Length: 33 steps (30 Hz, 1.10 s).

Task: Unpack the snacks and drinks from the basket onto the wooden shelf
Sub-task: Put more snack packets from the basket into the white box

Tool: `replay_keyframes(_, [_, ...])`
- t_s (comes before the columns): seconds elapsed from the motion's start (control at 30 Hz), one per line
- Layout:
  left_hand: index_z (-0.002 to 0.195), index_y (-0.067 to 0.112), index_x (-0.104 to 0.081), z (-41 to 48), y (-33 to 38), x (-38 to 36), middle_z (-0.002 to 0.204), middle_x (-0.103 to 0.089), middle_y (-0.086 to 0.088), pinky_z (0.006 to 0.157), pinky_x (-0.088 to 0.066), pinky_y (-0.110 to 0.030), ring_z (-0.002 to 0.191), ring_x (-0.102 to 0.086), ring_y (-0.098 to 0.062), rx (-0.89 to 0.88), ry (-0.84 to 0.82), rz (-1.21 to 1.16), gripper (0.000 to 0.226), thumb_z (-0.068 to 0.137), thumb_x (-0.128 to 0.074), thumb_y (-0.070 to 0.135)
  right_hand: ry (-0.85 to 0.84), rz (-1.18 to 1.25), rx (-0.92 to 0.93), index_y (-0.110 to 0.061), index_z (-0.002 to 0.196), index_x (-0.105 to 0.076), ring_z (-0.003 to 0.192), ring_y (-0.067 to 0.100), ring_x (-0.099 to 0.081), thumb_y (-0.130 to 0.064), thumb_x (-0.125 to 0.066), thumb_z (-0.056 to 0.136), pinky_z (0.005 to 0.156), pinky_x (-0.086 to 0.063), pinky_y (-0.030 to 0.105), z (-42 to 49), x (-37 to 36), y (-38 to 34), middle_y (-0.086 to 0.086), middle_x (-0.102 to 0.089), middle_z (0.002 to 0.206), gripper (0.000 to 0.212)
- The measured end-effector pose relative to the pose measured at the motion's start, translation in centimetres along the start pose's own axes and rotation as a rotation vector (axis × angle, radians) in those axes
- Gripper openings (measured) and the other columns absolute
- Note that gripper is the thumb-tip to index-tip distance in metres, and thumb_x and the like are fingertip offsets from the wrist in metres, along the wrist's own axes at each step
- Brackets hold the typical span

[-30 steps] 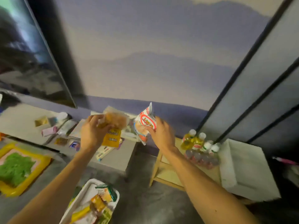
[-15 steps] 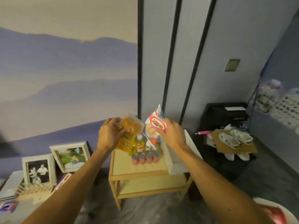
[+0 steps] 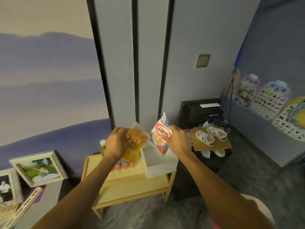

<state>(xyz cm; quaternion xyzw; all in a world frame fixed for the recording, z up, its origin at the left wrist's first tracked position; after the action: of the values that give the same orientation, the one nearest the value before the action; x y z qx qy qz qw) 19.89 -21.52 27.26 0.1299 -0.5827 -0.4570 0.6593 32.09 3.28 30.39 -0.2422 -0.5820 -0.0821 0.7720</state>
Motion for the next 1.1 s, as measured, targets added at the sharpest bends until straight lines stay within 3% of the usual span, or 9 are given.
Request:
replay_keyframes(0.1, [0.119, 0.030, -0.071, 1.8, -0.2, -2.6, 0.119, -0.063, 0.008, 0.084, -0.057, -0.033, 0.096, -0.065, -0.014, 0.015, -0.043, -0.007, 0.042, 0.084, -0.087, 0.047, -0.013, -0.067, -0.024, -0.019, 0.142, -0.051, 0.116, 0.019, -0.068, -0.062, -0.062, 0.097, 0.092, -0.055, 0.027, 2.1, -1.6, 2.2, 0.001, -0.066, 0.133, 0.063])
replay_keyframes(0.23, [0.119, 0.028, -0.071, 5.9, -1.8, -6.7, 0.121, -0.061, 0.008, 0.085, -0.047, -0.025, 0.100, -0.062, -0.014, 0.051, -0.099, -0.024, 0.037, 0.086, -0.088, 0.037, -0.055, -0.018, -0.071, -0.022, 0.147, -0.048, 0.122, 0.019, -0.066, -0.072, -0.053, 0.093, 0.102, -0.053, 0.031, 5.7, -5.0, 4.4, 0.000, -0.063, 0.139, 0.073])
replay_keyframes(0.37, [0.120, 0.028, -0.073, 10.9, -4.7, -12.0, 0.123, -0.061, 0.006, 0.090, -0.057, -0.035, 0.101, -0.063, -0.018, 0.095, -0.133, -0.029, 0.040, 0.085, -0.088, 0.040, -0.071, -0.037, -0.122, -0.021, 0.147, -0.050, 0.120, 0.018, -0.065, -0.070, -0.058, 0.093, 0.100, -0.054, 0.033, 10.4, -9.0, 6.1, 0.000, -0.064, 0.134, 0.073])
replay_keyframes(0.43, [0.121, 0.029, -0.074, 13.2, -6.1, -14.8, 0.123, -0.060, 0.006, 0.088, -0.056, -0.034, 0.100, -0.064, -0.019, 0.132, -0.157, -0.014, 0.036, 0.088, -0.084, 0.042, -0.172, 0.032, -0.165, -0.022, 0.146, -0.050, 0.120, 0.019, -0.064, -0.071, -0.057, 0.092, 0.102, -0.054, 0.035, 12.9, -11.1, 6.8, -0.001, -0.063, 0.134, 0.073])
replay_keyframes(0.53, [0.118, 0.031, -0.074, 15.9, -7.6, -18.2, 0.119, -0.059, 0.006, 0.083, -0.050, -0.030, 0.095, -0.065, -0.019, 0.147, -0.196, 0.022, 0.028, 0.094, -0.077, 0.046, -0.211, 0.113, -0.208, -0.020, 0.131, -0.058, 0.106, 0.027, -0.066, -0.054, -0.068, 0.096, 0.091, -0.057, 0.046, 15.8, -13.8, 7.7, 0.004, -0.067, 0.120, 0.049])
replay_keyframes(0.6, [0.115, 0.029, -0.074, 17.2, -8.6, -20.3, 0.116, -0.058, 0.005, 0.080, -0.049, -0.030, 0.091, -0.063, -0.017, 0.159, -0.219, 0.044, 0.028, 0.095, -0.075, 0.048, -0.202, 0.107, -0.213, -0.020, 0.129, -0.059, 0.106, 0.028, -0.067, -0.051, -0.069, 0.094, 0.089, -0.058, 0.047, 17.3, -15.8, 8.1, 0.005, -0.067, 0.118, 0.048])
replay_keyframes(0.73, [0.120, 0.031, -0.072, 18.0, -11.1, -24.5, 0.120, -0.062, 0.000, 0.080, -0.056, -0.039, 0.096, -0.069, -0.026, 0.200, -0.263, 0.127, 0.032, 0.097, -0.070, 0.053, -0.246, -0.024, -0.144, -0.023, 0.142, -0.055, 0.112, 0.016, -0.071, -0.068, -0.063, 0.093, 0.094, -0.061, 0.034, 19.4, -20.9, 9.6, -0.002, -0.070, 0.127, 0.067])
replay_keyframes(0.93, [0.126, 0.030, -0.072, 18.3, -13.8, -29.8, 0.125, -0.064, -0.002, 0.080, -0.061, -0.045, 0.099, -0.072, -0.034, 0.302, -0.311, 0.209, 0.033, 0.096, -0.072, 0.043, -0.345, -0.091, -0.008, -0.025, 0.139, -0.058, 0.110, 0.016, -0.072, -0.061, -0.066, 0.097, 0.097, -0.059, 0.034, 22.5, -28.2, 12.2, -0.002, -0.073, 0.123, 0.057])
replay_keyframes(1.1, [0.135, 0.038, -0.066, 17.8, -16.4, -33.0, 0.138, -0.061, -0.001, 0.081, -0.061, -0.042, 0.105, -0.073, -0.034, 0.291, -0.426, 0.311, 0.035, 0.100, -0.066, 0.039, -0.408, -0.060, 0.110, -0.031, 0.146, -0.053, 0.116, 0.018, -0.069, -0.054, -0.075, 0.093, 0.104, -0.056, 0.037, 23.4, -32.6, 12.8, -0.003, -0.072, 0.126, 0.062])
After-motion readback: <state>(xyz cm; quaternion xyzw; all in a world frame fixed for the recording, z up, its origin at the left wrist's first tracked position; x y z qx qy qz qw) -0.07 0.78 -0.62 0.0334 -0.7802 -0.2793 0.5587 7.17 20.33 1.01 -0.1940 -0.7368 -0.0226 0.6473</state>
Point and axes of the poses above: each hand's wrist, its own z-axis towards the middle knuckle, its own x-axis out of the back of the hand, y = z × x, the point moved 1 cm from there along z, towards the middle knuckle
